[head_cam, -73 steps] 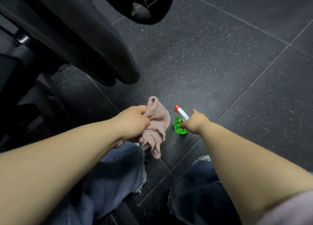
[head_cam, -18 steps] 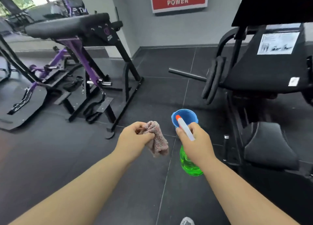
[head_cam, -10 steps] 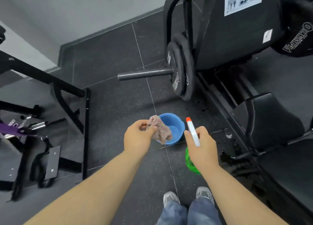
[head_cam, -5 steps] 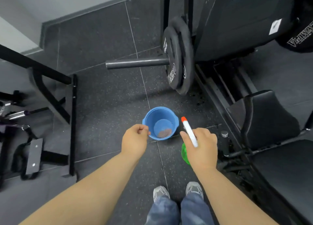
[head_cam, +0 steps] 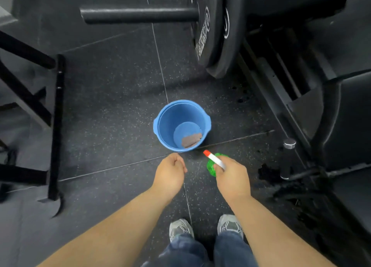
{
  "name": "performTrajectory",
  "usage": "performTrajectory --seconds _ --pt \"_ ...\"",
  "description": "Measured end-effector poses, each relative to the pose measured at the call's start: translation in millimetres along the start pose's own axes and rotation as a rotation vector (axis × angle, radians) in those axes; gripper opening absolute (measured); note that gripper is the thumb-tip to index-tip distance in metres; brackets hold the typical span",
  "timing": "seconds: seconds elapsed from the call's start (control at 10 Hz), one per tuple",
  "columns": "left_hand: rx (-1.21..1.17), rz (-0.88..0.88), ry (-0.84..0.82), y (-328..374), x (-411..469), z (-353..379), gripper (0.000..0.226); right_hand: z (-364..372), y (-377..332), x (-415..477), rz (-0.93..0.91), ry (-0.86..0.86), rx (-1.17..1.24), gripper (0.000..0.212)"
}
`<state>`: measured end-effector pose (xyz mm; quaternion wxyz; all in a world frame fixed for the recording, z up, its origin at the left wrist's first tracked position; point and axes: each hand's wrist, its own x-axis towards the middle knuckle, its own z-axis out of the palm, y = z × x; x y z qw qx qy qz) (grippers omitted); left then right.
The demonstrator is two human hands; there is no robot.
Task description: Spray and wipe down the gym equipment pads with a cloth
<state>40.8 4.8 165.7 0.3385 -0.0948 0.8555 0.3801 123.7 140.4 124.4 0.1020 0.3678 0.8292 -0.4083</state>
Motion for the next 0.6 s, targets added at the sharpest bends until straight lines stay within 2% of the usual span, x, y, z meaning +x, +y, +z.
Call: performTrajectory --seconds 0.3,0.4,0.6 --pt "0.07 -0.061 -0.032 -125 122 83 0.031 133 112 108 0.044 -0.189 -0.187 0.02" --pt "0.074 -0.063 -0.019 -151 146 98 0.032 160 132 132 0.053 -0.237 -0.254 0.02" --pt "0.048 -0.102 -0.012 -163 163 105 0.031 181 133 143 0.017 -0.21 -0.292 0.02"
